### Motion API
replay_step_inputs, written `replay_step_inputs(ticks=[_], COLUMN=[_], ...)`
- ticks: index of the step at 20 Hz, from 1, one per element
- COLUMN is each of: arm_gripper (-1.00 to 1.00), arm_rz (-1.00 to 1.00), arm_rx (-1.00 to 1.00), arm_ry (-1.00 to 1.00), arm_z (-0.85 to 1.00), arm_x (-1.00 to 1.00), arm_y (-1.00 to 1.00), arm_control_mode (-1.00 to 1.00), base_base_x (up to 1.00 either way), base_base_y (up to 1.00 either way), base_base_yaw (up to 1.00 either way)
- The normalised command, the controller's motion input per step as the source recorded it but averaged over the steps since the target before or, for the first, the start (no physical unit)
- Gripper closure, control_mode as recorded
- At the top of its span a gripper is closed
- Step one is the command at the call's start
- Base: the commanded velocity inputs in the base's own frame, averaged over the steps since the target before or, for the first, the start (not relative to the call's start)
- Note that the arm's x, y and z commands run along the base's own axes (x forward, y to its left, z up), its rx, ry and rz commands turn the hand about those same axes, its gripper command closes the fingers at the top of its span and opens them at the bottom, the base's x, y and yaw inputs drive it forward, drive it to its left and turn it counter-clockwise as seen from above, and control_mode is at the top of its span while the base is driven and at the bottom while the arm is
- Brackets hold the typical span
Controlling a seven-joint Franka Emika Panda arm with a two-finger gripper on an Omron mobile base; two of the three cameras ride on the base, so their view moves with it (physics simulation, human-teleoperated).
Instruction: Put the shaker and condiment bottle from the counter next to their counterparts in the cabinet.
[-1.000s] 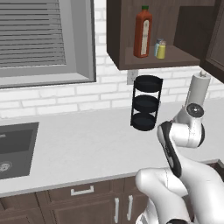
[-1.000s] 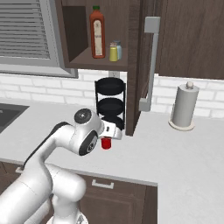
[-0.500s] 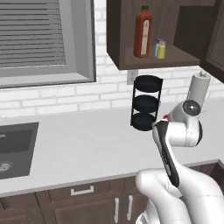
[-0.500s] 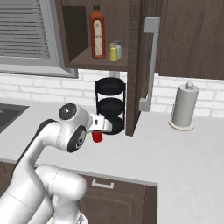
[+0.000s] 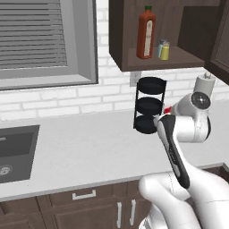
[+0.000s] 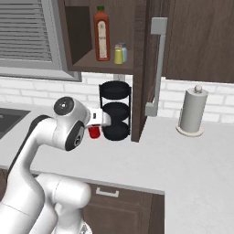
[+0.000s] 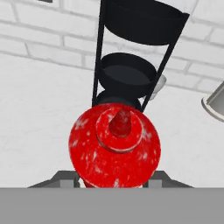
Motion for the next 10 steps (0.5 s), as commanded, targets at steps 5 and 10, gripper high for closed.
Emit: replay_step_inputs(ticks=[5,10], arm_gripper=[1.0,1.0], arm_rz=[0.09,0.06], arm_rx=[0.0,0.0], arm_ry=[0.0,0.0], arm_z=[0.58,0.54], arm_x=[0.0,0.0], arm_y=[0.2,0.16], arm_control_mode=[-1.0,-1.0], base_base_x=[0.0,0.0], base_base_y=[0.0,0.0], base_base_yaw=[0.0,0.0])
